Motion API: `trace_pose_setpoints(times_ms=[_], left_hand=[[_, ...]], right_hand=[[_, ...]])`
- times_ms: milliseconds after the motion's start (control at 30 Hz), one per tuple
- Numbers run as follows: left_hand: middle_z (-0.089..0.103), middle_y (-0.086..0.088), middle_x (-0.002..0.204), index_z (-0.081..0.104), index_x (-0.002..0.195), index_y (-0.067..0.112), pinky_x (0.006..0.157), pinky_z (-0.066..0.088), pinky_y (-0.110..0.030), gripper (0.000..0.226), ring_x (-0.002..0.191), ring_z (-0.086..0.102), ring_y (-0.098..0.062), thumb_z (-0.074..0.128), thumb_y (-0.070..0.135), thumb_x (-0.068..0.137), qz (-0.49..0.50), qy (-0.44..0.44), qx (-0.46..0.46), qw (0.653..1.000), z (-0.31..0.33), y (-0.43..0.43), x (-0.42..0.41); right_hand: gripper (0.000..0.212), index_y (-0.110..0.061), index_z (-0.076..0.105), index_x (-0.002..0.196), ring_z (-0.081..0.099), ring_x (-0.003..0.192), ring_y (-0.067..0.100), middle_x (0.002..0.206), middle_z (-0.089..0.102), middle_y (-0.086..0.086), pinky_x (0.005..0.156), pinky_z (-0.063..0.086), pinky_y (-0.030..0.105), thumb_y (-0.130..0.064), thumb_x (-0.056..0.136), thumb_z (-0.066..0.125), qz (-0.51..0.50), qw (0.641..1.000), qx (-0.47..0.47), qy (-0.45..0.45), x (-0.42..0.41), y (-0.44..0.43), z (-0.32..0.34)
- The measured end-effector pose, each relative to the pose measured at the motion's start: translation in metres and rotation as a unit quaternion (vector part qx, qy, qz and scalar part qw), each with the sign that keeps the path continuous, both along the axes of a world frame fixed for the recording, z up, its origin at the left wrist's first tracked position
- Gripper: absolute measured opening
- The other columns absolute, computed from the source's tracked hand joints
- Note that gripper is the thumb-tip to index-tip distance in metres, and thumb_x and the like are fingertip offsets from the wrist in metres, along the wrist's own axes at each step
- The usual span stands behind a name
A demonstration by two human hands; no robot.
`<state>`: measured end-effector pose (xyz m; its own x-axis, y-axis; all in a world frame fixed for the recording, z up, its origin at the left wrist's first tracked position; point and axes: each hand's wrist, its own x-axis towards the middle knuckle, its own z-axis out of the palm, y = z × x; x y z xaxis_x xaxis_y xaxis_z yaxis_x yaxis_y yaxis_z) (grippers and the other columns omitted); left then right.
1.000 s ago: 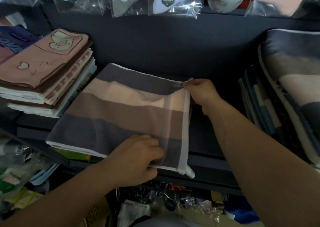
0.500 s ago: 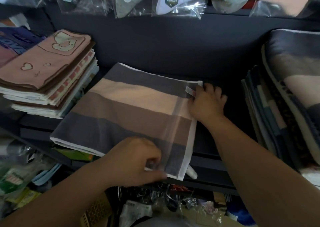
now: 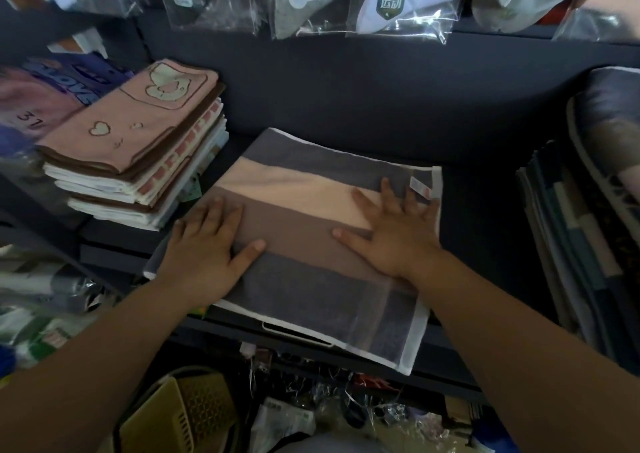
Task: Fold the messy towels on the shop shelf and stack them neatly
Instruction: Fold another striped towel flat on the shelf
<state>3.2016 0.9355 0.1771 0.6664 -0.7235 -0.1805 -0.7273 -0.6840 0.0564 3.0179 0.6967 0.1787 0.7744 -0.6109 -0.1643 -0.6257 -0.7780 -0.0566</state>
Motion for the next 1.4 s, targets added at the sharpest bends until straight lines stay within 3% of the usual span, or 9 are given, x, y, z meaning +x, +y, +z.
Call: trace_pose_setpoints(times_ms=[167,333,533,767,867,1033,1167,1300,1400], left_hand=[[-0.001,-0.01,0.169,-0.001,0.161,0.022,0.122,0.015,-0.048,0.104,0.153,0.008,-0.03,-0.008,0.082,0.076,0.055,-0.033,-0.008,0.998,-0.002,0.019,0.005],[0.048,-0.015,0.145,0.034,0.15,0.018,0.106,0.04,-0.047,0.102,0.13,0.042,-0.038,0.02,0.085,0.075,0.061,-0.058,-0.025,0.996,0.019,0.008,0.012],[0.036,-0.024,0.152,0.019,0.157,0.009,0.109,0.038,-0.048,0.077,0.137,0.037,-0.042,0.037,0.056,0.099,0.074,-0.011,-0.05,0.996,0.028,-0.053,0.04],[0.06,-0.02,0.129,0.057,0.129,0.0,0.082,0.05,-0.036,0.064,0.111,0.06,-0.035,0.064,0.051,0.091,0.121,0.082,-0.08,0.986,0.037,-0.092,0.059],[0.066,-0.016,0.117,0.064,0.116,0.002,0.083,0.054,-0.038,0.05,0.099,0.064,-0.031,0.073,0.042,0.087,0.14,0.16,-0.13,0.968,0.038,-0.093,0.06],[0.068,-0.004,0.108,0.06,0.119,0.024,0.076,0.052,-0.036,0.029,0.098,0.064,-0.025,0.07,0.027,0.091,0.159,0.343,-0.161,0.912,0.048,-0.081,0.053],[0.072,-0.005,0.118,0.061,0.129,0.021,0.095,0.051,-0.039,0.042,0.111,0.067,-0.024,0.067,0.007,0.09,0.163,0.479,-0.235,0.83,0.044,-0.057,0.053],[0.073,-0.007,0.119,0.067,0.117,0.023,0.08,0.054,-0.03,0.042,0.101,0.071,-0.018,0.065,0.006,0.079,0.168,0.562,-0.344,0.733,0.061,-0.036,0.048],[0.074,-0.008,0.118,0.066,0.124,0.024,0.076,0.059,-0.026,0.048,0.099,0.073,-0.017,0.06,0.008,0.079,0.125,0.577,-0.377,0.713,0.089,-0.032,0.038]], right_hand=[[0.095,-0.052,-0.008,0.155,-0.01,0.154,0.036,0.167,-0.02,0.001,0.115,-0.011,0.069,-0.098,0.073,0.007,-0.006,1.0,0.016,0.016,-0.011,-0.009,0.005],[0.092,-0.039,0.011,0.158,-0.005,0.153,0.041,0.169,-0.005,0.007,0.115,-0.005,0.072,-0.089,0.081,0.016,0.006,0.999,-0.042,-0.008,0.014,0.009,0.015],[0.095,-0.048,-0.007,0.156,-0.019,0.151,0.04,0.167,-0.019,0.001,0.115,-0.009,0.07,-0.095,0.074,0.01,0.017,0.999,0.023,-0.02,0.015,0.021,-0.002],[0.097,-0.052,-0.01,0.154,-0.02,0.152,0.033,0.167,-0.019,-0.004,0.118,-0.009,0.065,-0.098,0.07,0.008,0.036,0.999,0.016,-0.012,-0.015,-0.002,0.002],[0.102,-0.052,-0.009,0.154,-0.021,0.152,0.035,0.167,-0.02,-0.004,0.116,-0.012,0.067,-0.101,0.067,0.01,0.009,1.0,0.014,-0.003,-0.021,-0.008,0.003],[0.109,-0.053,-0.012,0.153,-0.024,0.15,0.039,0.166,-0.025,-0.003,0.113,-0.012,0.073,-0.105,0.06,0.011,-0.027,0.999,0.033,0.008,-0.023,-0.005,0.004],[0.108,-0.053,-0.012,0.153,-0.024,0.15,0.039,0.165,-0.027,-0.003,0.112,-0.014,0.073,-0.105,0.061,0.011,-0.022,0.999,0.036,0.009,-0.017,-0.003,0.003],[0.108,-0.053,-0.013,0.153,-0.027,0.149,0.039,0.165,-0.028,-0.003,0.112,-0.015,0.071,-0.105,0.062,0.012,-0.012,0.999,0.042,0.009,-0.007,0.001,0.003],[0.106,-0.051,-0.012,0.154,-0.029,0.148,0.038,0.165,-0.027,-0.002,0.112,-0.016,0.07,-0.103,0.064,0.012,-0.005,0.999,0.047,0.003,0.005,0.008,0.002]])
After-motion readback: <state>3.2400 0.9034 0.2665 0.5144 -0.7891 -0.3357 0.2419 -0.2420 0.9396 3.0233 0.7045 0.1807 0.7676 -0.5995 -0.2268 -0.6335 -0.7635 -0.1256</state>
